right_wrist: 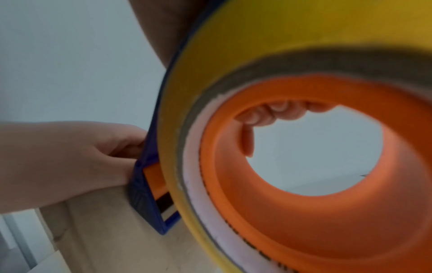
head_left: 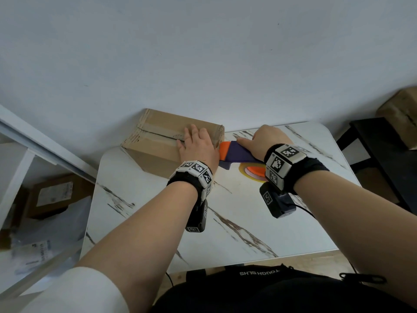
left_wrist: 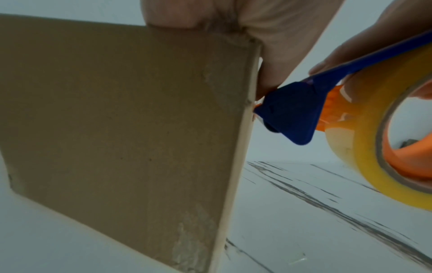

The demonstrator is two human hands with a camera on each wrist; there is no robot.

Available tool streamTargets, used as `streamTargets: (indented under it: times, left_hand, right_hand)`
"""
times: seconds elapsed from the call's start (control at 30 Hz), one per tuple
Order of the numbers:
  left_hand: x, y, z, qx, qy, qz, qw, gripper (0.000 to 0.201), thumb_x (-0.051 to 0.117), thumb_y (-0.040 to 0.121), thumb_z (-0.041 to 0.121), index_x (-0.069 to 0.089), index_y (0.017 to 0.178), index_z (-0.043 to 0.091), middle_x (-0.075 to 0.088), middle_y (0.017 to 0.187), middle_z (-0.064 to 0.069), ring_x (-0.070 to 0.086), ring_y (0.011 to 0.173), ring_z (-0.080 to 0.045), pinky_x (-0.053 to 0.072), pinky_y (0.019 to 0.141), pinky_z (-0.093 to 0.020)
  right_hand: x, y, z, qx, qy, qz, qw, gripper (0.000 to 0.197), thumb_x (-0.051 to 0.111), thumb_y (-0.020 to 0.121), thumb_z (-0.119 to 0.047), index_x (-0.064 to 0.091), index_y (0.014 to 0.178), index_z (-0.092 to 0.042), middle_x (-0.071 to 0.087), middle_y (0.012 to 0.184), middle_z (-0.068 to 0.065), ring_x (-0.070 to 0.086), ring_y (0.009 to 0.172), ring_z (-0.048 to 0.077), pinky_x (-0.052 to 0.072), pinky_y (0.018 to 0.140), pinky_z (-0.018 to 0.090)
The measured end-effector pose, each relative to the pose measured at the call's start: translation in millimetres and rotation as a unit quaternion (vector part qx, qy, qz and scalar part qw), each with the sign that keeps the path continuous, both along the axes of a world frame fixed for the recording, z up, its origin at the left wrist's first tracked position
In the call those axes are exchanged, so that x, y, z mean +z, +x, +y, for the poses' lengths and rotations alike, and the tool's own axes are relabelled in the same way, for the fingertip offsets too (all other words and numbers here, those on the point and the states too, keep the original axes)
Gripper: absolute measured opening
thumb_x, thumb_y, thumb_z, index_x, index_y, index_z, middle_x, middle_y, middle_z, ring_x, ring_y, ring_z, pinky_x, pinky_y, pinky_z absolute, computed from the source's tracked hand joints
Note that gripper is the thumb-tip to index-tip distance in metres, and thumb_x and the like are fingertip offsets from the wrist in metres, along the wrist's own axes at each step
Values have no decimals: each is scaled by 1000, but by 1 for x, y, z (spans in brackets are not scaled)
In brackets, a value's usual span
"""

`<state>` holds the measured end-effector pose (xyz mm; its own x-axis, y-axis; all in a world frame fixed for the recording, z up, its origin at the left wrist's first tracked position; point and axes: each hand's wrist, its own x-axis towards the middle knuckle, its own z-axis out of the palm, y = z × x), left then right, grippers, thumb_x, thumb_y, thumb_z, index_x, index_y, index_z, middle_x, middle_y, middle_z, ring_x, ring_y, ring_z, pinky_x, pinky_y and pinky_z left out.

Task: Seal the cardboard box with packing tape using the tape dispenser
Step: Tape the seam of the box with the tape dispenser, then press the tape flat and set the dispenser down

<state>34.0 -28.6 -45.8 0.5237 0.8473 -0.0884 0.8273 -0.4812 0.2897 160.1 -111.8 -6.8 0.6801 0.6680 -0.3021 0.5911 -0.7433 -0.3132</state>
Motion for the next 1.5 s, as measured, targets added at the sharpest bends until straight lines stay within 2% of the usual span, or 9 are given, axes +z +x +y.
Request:
streamTargets:
  times: [0.17,0.3,0.43,0.73,0.9,1.03,1.2,1.33,1.5]
  left_hand:
    - [3,-1,-1,-2,-7,-1,1000,50,46,92,27,29,135,8,9,157,-15,4,146,-31,10,117,-53]
    - [1,-7,-6,-21,5,-5,1000,50,49,90,27,31,132,7,12,157,-16,6,146,-32,12,117,-53]
    - [-1,-11,-3,-39,19,-7,999,49,53,87,23,35,129,7,15,156,-17,9,145,-33,18,115,-52]
    - [5,-44,-7,-114,-8,-8,993,60,58,84,26,33,136,12,15,157,-12,11,146,-26,20,116,-46]
    - [17,-79,-7,-168,-15,-24,985,57,61,79,22,41,132,16,24,155,-8,20,144,-21,18,117,-42]
    - [20,-109,-1,-128,41,68,989,76,59,80,46,28,143,17,15,157,-9,13,144,-25,7,119,-41]
    - [14,-132,8,-78,11,158,984,104,49,77,69,1,148,10,-5,158,-12,-7,146,-25,1,120,-38]
    - [12,-137,15,-108,-5,126,986,102,51,78,65,2,149,11,-8,158,-10,-9,146,-24,0,121,-36]
    - [7,-154,25,-169,12,113,979,98,51,80,62,2,149,13,-7,159,-6,-8,146,-19,3,120,-31]
  right_hand:
    - [6,-4,0,-11,6,9,1000,44,53,87,-44,42,57,-13,48,59,3,46,54,18,33,48,25]
    - [-7,-4,-17,18,-69,-80,994,19,58,82,-29,61,77,-11,58,80,8,60,81,28,40,68,27]
    - [-33,1,-35,-28,-88,-25,995,37,42,93,-44,57,82,-12,50,68,4,52,73,27,37,65,29]
    - [-63,-19,-22,31,-59,-71,995,38,33,98,-40,53,108,-9,68,102,12,63,91,31,37,70,33]
    - [-71,-39,-13,38,-53,-5,998,34,46,94,-35,51,113,-8,67,101,13,55,75,30,37,60,30]
    - [-84,-51,-11,64,-57,-2,996,44,53,91,-34,42,125,-10,67,95,11,54,72,27,39,59,29]
    - [-64,-66,4,39,-28,-71,996,47,40,95,-40,52,125,-7,49,126,18,43,118,35,40,92,40]
    - [-37,-95,20,171,256,-43,950,52,41,90,-44,59,125,-10,55,130,12,46,122,31,36,100,40]
    - [-30,-125,29,424,119,-89,893,81,55,80,-61,34,145,-19,29,155,-3,15,146,15,5,118,33]
